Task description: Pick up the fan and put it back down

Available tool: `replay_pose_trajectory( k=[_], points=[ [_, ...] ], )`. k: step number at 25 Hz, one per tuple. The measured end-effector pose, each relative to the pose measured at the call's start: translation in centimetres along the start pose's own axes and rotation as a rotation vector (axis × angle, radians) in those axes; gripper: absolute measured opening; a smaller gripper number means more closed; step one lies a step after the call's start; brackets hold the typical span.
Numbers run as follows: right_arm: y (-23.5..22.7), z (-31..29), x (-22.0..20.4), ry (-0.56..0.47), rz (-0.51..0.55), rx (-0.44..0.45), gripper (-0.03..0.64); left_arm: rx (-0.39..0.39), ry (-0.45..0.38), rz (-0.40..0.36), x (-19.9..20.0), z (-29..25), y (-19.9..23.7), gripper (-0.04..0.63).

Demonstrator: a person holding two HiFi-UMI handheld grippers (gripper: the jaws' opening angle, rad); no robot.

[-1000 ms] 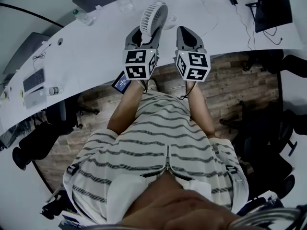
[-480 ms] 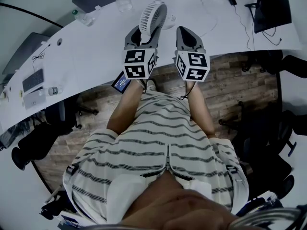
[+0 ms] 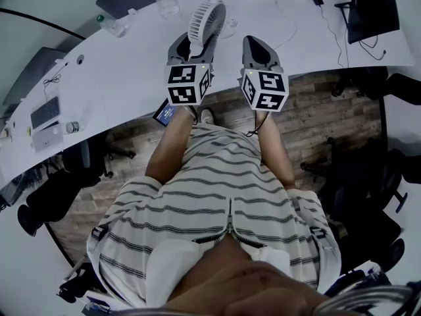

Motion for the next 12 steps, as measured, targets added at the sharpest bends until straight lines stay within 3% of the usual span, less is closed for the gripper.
replay_pose_trajectory(
  k=[12],
  points=[
    [-0.9, 0.0, -0.1, -0.001, -0.011, -0.032, 0.011, -0.022, 0.004, -0.07, -0.4, -2.5, 0.2, 0.227]
  ],
)
Point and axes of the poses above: the fingertips, and each gripper's own axes: z backward along the fingers, y to its left, x out of its top, the point moved 10 cm from there along z, backward along the fingers, and after that the axes turned 15 degrees about x, right-handed, at the moved point
